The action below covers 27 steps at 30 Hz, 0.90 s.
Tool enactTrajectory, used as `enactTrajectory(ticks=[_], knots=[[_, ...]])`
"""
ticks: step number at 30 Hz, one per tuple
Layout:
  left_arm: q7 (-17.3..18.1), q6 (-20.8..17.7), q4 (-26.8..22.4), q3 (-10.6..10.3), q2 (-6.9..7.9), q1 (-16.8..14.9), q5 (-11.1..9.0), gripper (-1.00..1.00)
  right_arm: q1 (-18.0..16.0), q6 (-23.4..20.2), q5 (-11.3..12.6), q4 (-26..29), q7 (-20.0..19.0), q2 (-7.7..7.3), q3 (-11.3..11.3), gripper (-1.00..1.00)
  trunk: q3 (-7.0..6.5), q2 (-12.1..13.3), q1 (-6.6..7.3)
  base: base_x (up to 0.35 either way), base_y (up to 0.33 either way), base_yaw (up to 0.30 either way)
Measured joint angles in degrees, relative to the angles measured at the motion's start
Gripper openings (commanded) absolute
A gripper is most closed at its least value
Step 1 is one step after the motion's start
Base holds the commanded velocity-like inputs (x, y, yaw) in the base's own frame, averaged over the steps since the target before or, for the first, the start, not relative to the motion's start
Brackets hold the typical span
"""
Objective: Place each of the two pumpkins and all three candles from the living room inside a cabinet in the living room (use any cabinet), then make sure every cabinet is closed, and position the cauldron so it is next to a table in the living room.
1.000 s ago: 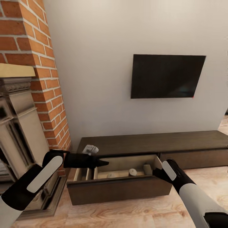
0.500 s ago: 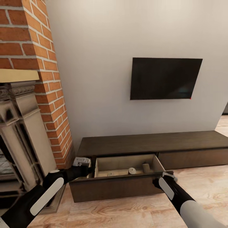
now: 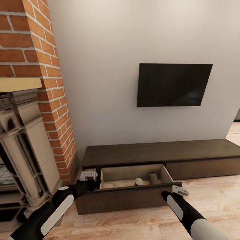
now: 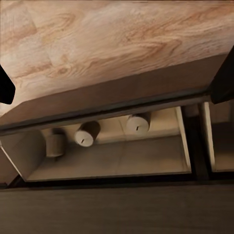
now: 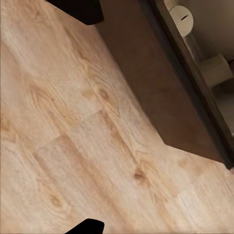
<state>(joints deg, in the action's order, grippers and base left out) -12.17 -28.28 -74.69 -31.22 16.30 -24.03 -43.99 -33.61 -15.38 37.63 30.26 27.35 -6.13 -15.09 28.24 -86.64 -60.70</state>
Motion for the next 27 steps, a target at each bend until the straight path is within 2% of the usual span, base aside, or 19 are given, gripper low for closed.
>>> enactTrajectory(ticks=[3, 7, 8, 10, 12, 14, 18, 21, 23, 24, 26, 27], knots=[[-1.44, 0.6, 1.14, 0.0, -1.2, 0.07, 0.37, 1.0, 0.23, 1.59, -0.01, -0.56, -0.01, 0.22, -0.46, 1.0, -0.54, 1.21, 0.64, -0.2, 0.0, 0.0], [-2.74, 3.1, 1.93, -0.07, -1.59, 0.19, 0.59, 1.0, 0.45, 4.17, -0.75, -2.11, 0.02, 0.41, -2.83, 1.0, -1.26, 2.81, 1.51, -0.244, 0.0, 0.0], [-3.79, 5.25, 2.92, -0.33, -1.72, 0.33, 1.05, 1.0, 0.51, 6.11, -1.06, -3.03, 0.03, 0.52, -4.32, 1.0, -1.43, 3.21, 1.74, -0.154, 0.0, 0.0], [-5.6, 8.76, 4.87, -1.2, -1.9, 0.58, 1.78, 1.0, 0.55, 8.06, -1.35, -4.31, 0.04, 0.85, -5.9, 1.0, -1.79, 4.01, 2.19, -0.089, 0.0, 0.0], [-7.16, 10.9, 6.03, -2.33, -2.16, 0.73, 2.11, 1.0, 0.57, 8.81, -1.57, -4.86, 0.04, 1.26, -6.53, 1.0, -2.15, 4.82, 2.63, -0.052, 0.0, 0.0], [-9.69, 14.97, 8.74, -5.86, -3.55, 0.89, 3.07, 1.0, 0.59, 9.68, -1.74, -5.81, 0.01, 1.78, -7.23, 1.0, -2.16, 4.83, 2.64, -0.023, 0.0, 0.0], [-11.2, 20.74, 13.57, -8.64, -4.74, 0.97, 4.17, 1.0, 0.6, 10.24, -1.97, -8.24, 0.04, 2.48, -9.08, 1.0, -2.16, 4.83, 2.64, -0.009, 0.0, 0.0], [-11.26, 23.83, 16.75, -9.2, -5.01, 0.98, 4.44, 1.0, 0.6, 10.47, -2.03, -8.98, 0.05, 2.99, -10.8, 1.0, -2.16, 4.83, 2.64, -0.003, 0.0, 0.0], [-11.39, 28.7, 22.6, -9.51, -5.71, 1.0, 5.11, 1.0, 0.6, 11.31, -2.0, -9.43, 0.07, 3.32, -12.44, 1.0, -2.15, 4.83, 2.64, -0.001, 0.0, 0.0], [-11.39, 28.79, 22.72, -9.52, -5.73, 0.99, 5.16, 1.0, 0.6, 11.33, -2.01, -9.44, 0.07, 3.32, -12.46, 1.0, -2.16, 4.83, 2.65, 0.0, 0.0, 0.0], [-11.32, 31.56, 26.9, -9.68, -7.19, 0.98, 6.43, 1.0, 0.63, 13.75, -2.15, -9.67, 0.1, 3.4, -13.01, 1.0, -2.16, 4.83, 2.64, 0.0, 0.0, 0.0], [-11.28, 32.7, 29.1, -9.72, -8.15, 0.97, 7.26, 1.0, 0.84, 16.53, -2.29, -10.08, 0.16, 3.41, -13.24, 1.0, -2.15, 4.83, 2.64, 0.0, 0.0, 0.0]])
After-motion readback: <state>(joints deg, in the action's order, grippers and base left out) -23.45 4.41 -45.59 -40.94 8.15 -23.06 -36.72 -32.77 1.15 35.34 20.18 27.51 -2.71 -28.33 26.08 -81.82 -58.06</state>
